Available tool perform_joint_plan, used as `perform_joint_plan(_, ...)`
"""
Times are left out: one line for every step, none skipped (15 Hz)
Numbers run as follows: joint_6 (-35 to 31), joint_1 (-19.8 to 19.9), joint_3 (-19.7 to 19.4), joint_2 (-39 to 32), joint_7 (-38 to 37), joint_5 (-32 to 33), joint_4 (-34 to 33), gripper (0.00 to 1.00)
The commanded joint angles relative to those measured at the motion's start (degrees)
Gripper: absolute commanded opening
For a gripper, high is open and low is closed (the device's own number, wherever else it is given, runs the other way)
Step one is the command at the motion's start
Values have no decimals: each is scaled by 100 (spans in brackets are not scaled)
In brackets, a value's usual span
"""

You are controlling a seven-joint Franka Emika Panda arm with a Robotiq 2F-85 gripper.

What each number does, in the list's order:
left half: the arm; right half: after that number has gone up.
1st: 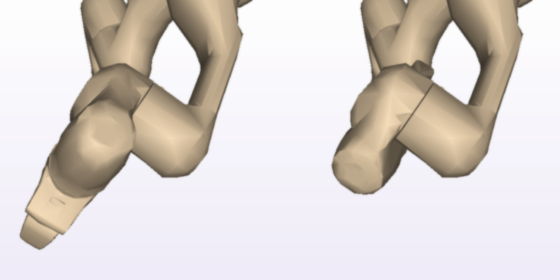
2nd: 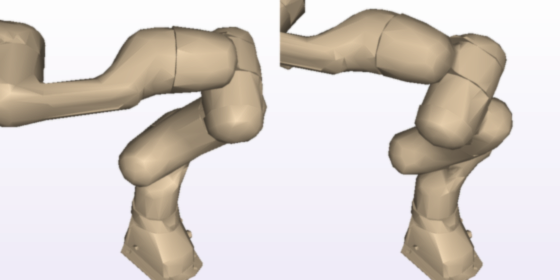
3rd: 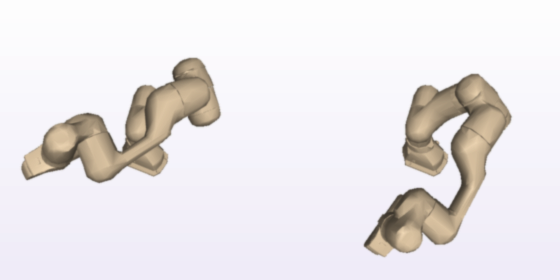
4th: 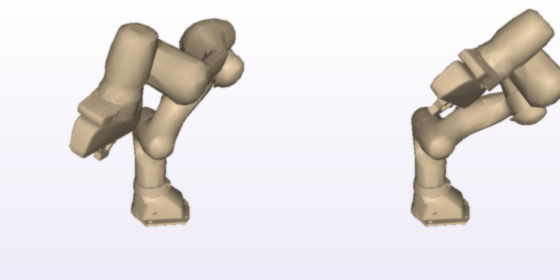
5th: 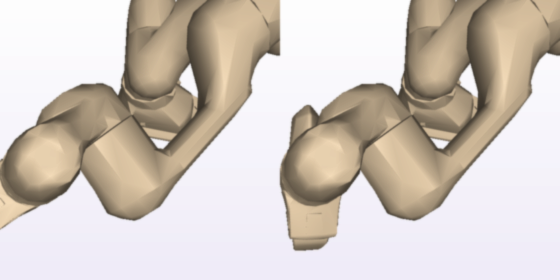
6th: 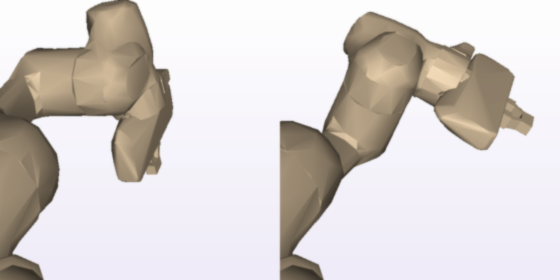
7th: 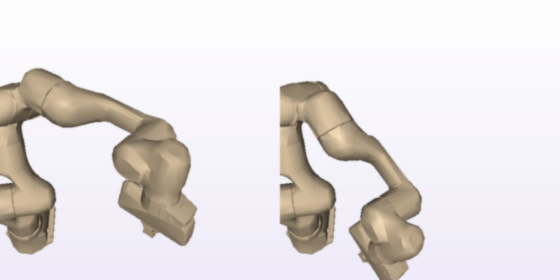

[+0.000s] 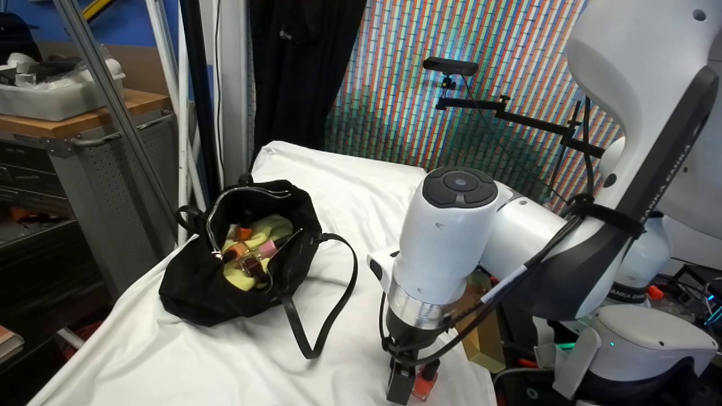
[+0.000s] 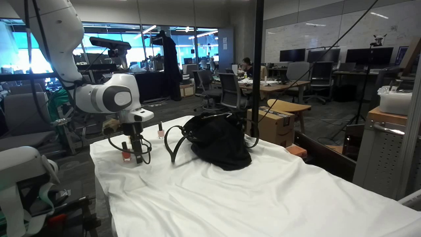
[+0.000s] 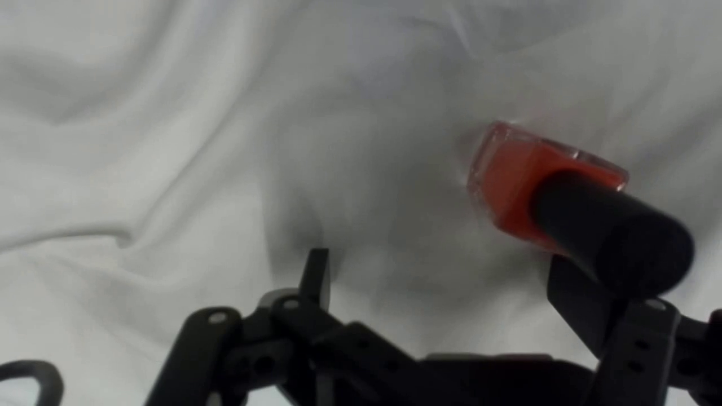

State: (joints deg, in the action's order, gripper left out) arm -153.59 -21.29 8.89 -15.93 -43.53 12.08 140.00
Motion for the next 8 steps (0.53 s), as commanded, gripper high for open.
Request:
perform_joint_plan(-1,-210,-76,243,-140,83,121,100)
perform_joint_plan(-1,-251,-78,281,-185,113,148,100)
perform_joint_plan(2,-301,-92,318,-248,168,170,100)
perform_joint_plan(4,-333,-95,359,-300,203,190,100)
perform_joint_plan(17,-378,-113,400,-400,280,212,100)
perform_joint_plan(49,-416,-127,441,-509,362,226,100)
perform_joint_plan(77,-437,-121,467,-600,425,234,100)
perform_joint_plan(87,-450,-111,495,-696,501,248,100)
